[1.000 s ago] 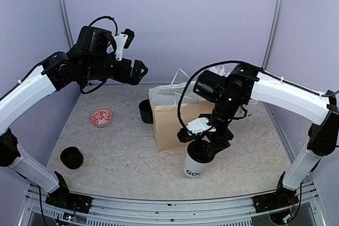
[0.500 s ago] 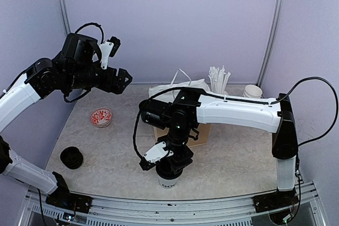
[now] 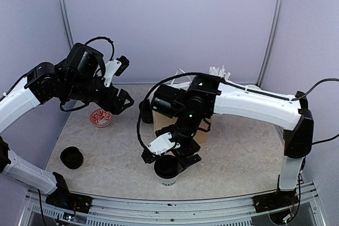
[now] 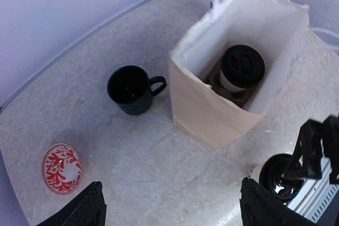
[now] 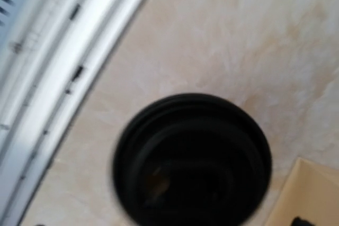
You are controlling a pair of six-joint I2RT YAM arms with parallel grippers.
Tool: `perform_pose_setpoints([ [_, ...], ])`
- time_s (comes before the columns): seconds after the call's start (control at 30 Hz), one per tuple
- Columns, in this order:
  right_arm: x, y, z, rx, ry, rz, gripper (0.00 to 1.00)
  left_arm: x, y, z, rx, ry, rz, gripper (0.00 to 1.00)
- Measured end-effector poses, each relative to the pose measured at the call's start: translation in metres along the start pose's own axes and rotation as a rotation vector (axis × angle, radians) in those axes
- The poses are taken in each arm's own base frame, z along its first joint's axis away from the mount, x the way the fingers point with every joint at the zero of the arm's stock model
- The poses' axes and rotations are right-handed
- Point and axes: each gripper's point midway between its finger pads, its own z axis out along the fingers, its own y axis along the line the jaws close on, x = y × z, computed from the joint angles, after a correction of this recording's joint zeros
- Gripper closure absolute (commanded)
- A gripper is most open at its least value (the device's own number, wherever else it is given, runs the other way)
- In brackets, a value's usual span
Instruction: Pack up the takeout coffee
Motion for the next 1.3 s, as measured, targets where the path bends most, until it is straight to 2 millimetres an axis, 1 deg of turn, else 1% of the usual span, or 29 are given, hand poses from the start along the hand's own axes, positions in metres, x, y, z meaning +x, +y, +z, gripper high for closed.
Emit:
perform_pose_setpoints([
  [0.07,-0.004,0.005,-0.026,0.019,-0.055,-0.009,0.01,0.012,-0.027,0.002,0.068,0.044,0.058,0.14],
  [0.13,-0.002,0.005,-0.054,0.054,-0.108,-0.004,0.01,0.024,-0.058,0.001,0.146,0.081,0.125,0.13],
  [0.17,0.003,0.002,-0.071,0.081,-0.136,0.008,0.01,0.032,-0.074,0.001,0.186,0.105,0.163,0.13],
  [0.23,0.018,-0.008,-0.101,0.148,-0.174,0.047,0.01,0.047,-0.103,0.003,0.249,0.155,0.233,0.13],
  [0.3,0.034,-0.015,-0.125,0.208,-0.198,0.083,0.01,0.063,-0.123,0.011,0.287,0.214,0.290,0.13],
  [0.37,0.045,-0.019,-0.144,0.251,-0.225,0.110,0.01,0.080,-0.139,0.023,0.305,0.276,0.345,0.12],
  [0.47,0.055,-0.017,-0.172,0.305,-0.276,0.133,0.01,0.102,-0.157,0.040,0.324,0.351,0.409,0.11],
  [0.53,0.061,-0.011,-0.192,0.347,-0.318,0.143,0.01,0.115,-0.165,0.050,0.329,0.396,0.453,0.02],
  [0.57,0.063,-0.008,-0.200,0.369,-0.334,0.147,0.01,0.120,-0.167,0.055,0.330,0.416,0.473,0.01],
  [0.67,0.073,0.014,-0.226,0.470,-0.386,0.158,0.01,0.130,-0.173,0.067,0.332,0.457,0.516,0.02],
  [0.77,0.076,0.035,-0.240,0.539,-0.424,0.155,0.01,0.134,-0.176,0.074,0.334,0.477,0.546,0.03],
  [0.8,0.077,0.040,-0.243,0.556,-0.436,0.159,0.01,0.134,-0.177,0.077,0.336,0.478,0.554,0.03],
  [0.83,0.079,0.040,-0.245,0.572,-0.440,0.166,0.01,0.133,-0.178,0.079,0.337,0.478,0.561,0.03],
  [0.9,0.089,0.038,-0.248,0.612,-0.441,0.194,0.01,0.133,-0.181,0.082,0.339,0.480,0.573,0.03],
  [0.93,0.092,0.036,-0.246,0.617,-0.439,0.207,0.01,0.133,-0.181,0.083,0.340,0.480,0.576,0.04],
  [1.07,0.104,0.027,-0.230,0.604,-0.421,0.255,0.01,0.135,-0.184,0.088,0.344,0.488,0.592,0.04],
  [1.17,0.108,0.025,-0.225,0.602,-0.415,0.269,0.01,0.136,-0.186,0.090,0.352,0.495,0.598,0.04],
  [1.3,0.108,0.022,-0.227,0.617,-0.417,0.269,0.01,0.139,-0.188,0.091,0.363,0.504,0.603,0.04],
])
